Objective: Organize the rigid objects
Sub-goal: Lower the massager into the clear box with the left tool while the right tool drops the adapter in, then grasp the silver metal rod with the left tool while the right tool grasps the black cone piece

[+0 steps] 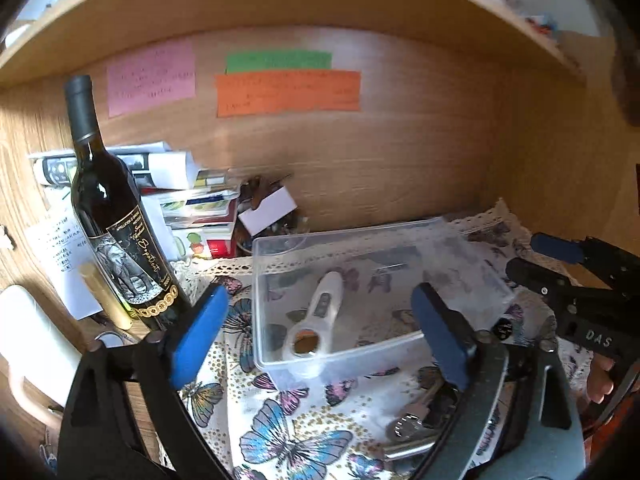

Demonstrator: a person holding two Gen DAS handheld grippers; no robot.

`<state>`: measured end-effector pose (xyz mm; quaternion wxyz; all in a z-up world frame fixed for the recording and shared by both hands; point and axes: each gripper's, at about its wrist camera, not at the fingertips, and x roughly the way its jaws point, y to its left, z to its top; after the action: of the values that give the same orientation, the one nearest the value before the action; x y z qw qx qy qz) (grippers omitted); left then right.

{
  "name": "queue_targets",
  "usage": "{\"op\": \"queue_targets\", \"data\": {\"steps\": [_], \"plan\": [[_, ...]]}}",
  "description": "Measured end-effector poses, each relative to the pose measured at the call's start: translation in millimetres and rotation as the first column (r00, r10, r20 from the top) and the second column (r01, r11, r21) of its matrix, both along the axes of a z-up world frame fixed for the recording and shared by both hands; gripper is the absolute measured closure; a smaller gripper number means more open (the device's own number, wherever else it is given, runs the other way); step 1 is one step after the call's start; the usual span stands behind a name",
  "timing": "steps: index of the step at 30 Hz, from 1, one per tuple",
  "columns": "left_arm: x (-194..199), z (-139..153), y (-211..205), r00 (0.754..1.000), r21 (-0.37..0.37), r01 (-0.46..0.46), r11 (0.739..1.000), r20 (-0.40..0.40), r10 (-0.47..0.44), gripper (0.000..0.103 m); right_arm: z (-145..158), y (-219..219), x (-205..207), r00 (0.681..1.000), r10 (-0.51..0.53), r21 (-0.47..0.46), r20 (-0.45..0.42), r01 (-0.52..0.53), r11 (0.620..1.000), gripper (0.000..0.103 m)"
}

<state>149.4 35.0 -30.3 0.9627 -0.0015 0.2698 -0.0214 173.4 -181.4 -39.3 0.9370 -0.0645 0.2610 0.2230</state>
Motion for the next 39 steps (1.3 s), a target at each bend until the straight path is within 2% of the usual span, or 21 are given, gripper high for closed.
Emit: {"op": "queue_targets", "data": {"steps": [3, 8, 14, 18, 26, 30, 39], "plan": [[-6.5, -5.1, -9.4, 1.0, 0.009, 0.025, 1.0, -0.015, -0.025, 0.007, -1.7, -8.8, -6.8, 1.0, -0.02, 0.001, 0.008, 0.02, 1.0, 0.047], [-12.2, -31.1, -22.2, 0.994, 0.01, 0.052, 0.999, -0.094, -0.051, 0.007, -18.4, -25.0, -14.5, 0.998, -0.051, -0.012, -0.035, 0.05, 0.999, 0.047], [-17.2, -76.5, -41.4, 0.964, -0.053, 0.068, 0.996, -0.256, -0.079, 0.007, -43.5, -41.6, -19.8, 0.992, -0.09, -0.06, -0.094, 0.085, 0.995, 0.047], [-20.0, -96.2, -63.6, 0.942, -0.072, 0.087, 0.994, -0.32, -0.105, 0.007, -56.3, -54.3, -22.7, 0.985, -0.114, -0.064, -0.132, 0.106, 0.992, 0.046], [-23.5, -108.9, -106.5, 0.938, -0.037, 0.083, 0.996, -0.336, -0.091, 0.006, -60.3, -67.0, -30.1, 0.983, -0.13, -0.048, -0.131, 0.125, 0.991, 0.035], [-19.6, -118.2, -118.7, 0.946, 0.067, 0.043, 0.997, -0.324, -0.019, 0.005, -60.7, -67.2, -31.4, 0.983, -0.125, -0.027, -0.132, 0.123, 0.992, 0.032], [-38.3, -120.6, -63.8, 0.939, 0.037, 0.04, 0.999, -0.344, -0.025, 0.005, -60.6, -64.2, -34.7, 0.986, -0.115, -0.036, -0.12, 0.111, 0.993, 0.031]]}}
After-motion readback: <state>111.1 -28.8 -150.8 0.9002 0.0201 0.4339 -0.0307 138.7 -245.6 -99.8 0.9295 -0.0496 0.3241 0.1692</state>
